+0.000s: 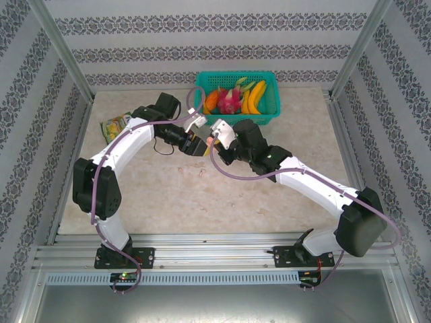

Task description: Insert wireless bluetooth earbuds into charging case

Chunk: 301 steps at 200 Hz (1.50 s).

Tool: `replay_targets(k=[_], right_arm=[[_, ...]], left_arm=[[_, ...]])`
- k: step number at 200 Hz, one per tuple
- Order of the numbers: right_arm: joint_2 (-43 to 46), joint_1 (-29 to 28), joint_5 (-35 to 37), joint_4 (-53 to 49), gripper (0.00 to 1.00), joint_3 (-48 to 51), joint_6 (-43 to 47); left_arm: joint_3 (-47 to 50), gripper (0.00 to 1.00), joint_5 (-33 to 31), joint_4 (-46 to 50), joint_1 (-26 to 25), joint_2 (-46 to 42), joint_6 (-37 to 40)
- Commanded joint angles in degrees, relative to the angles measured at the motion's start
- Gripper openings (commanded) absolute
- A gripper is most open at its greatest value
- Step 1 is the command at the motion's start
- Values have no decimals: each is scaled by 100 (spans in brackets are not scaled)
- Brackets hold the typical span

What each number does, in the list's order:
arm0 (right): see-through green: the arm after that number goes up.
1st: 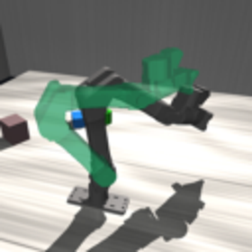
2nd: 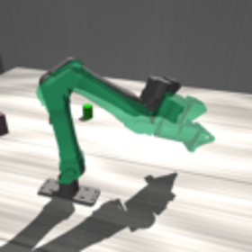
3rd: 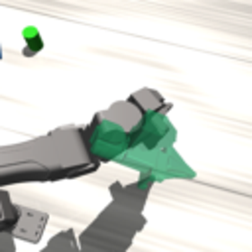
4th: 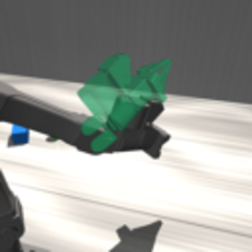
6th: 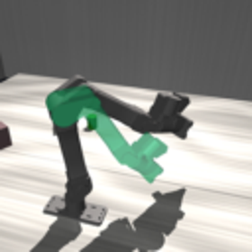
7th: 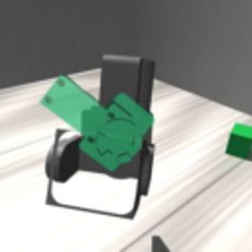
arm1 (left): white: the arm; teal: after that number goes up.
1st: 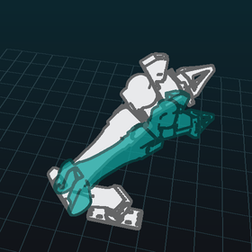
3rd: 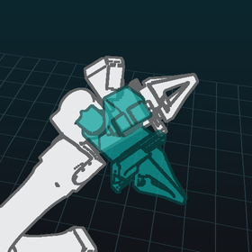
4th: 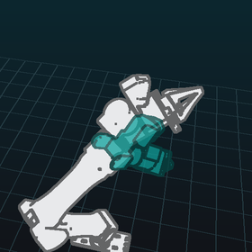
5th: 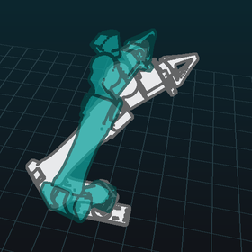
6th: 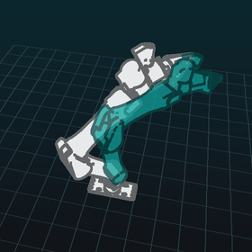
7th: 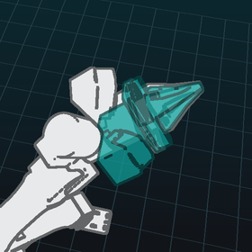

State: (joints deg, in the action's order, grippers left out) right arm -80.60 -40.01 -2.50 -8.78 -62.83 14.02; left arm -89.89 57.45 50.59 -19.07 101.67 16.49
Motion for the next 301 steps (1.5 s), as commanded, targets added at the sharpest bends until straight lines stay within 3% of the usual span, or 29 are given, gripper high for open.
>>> replay_targets(k=[1,115,175,243,301], right_arm=[[-87,-53,-100,7,0,-53,-84],[-148,-62,-41,-38,0,-115,-75],[-175,-60,2,-63,0,-133,-50],[-193,-57,30,-96,0,-151,-44],[-206,-55,54,-120,0,-182,-24]], left_arm=[[-185,59,214,2,-42,105,68],[-279,50,333,122,-182,326,151],[-275,37,372,211,-184,336,218],[-266,44,425,317,-187,362,291],[-232,40,495,348,-185,379,340]])
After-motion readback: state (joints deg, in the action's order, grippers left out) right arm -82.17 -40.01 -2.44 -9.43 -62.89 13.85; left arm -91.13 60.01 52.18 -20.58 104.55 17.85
